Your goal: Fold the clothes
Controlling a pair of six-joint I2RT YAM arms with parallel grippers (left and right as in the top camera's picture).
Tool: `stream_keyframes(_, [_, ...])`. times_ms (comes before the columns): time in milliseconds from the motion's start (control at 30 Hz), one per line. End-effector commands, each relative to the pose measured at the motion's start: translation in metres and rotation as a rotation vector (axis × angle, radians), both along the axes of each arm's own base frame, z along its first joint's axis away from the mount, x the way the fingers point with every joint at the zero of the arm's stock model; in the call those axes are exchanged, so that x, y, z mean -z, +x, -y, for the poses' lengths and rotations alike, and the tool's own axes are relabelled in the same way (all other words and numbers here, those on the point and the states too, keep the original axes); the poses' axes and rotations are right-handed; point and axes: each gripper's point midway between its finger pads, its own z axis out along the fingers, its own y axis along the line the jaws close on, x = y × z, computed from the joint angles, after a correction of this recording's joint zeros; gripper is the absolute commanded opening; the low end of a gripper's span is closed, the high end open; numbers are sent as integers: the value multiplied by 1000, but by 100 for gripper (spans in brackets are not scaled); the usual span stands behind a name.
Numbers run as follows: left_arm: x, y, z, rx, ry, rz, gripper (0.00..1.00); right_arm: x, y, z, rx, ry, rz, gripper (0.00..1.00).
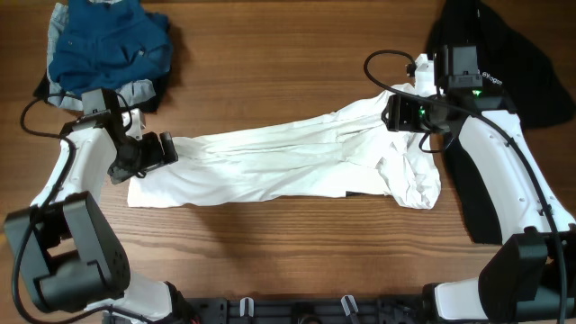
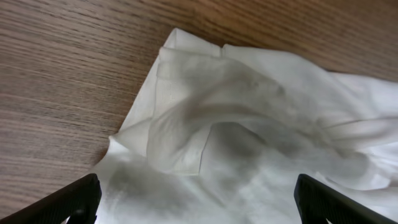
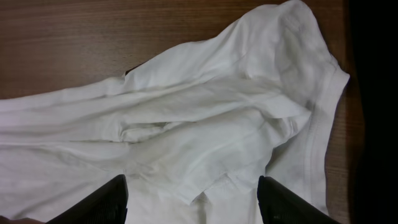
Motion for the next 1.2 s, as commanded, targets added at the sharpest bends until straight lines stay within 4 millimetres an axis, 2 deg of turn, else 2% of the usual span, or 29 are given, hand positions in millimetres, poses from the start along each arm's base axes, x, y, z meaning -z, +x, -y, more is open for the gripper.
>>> stream_keyframes(0, [16,-5,5,57,-27,-36,100,-13,5,-5,-31,12,45,68])
stream_keyframes(233, [33,-4,9,63,-57,-63,97,-14,8,-5,-32,12,56,69])
stream_keyframes(467, [49,-2,32,92,-159,-64,86,-12,10,-5,-28,13,56,71])
stream_keyframes(533, [56,-4,38,107,-161,-76,72,-11,10,-5,-28,13,55,71])
stream_keyframes(667, [62,-8,41,109,-162,-82,15,-11,10,-5,-29,13,57,71])
stream_keyframes(700, [62,-7,40,108,-162,-80,7,-12,11,-5,-29,13,58,71])
stream_keyframes(733, [61,-7,40,106,-161,-79,4,-12,11,-5,-28,13,60,71])
stream_keyframes(867, [47,1,31,33,-146,-42,4,-12,12,-5,-29,13,64,71])
stream_keyframes(1033, [4,22,12,4,-48,81,4,-12,12,-5,-10,22,59,70])
stream_keyframes(1167, [-19,25,-11,-18,81,94,4,-12,11,-5,-3,25,55,70])
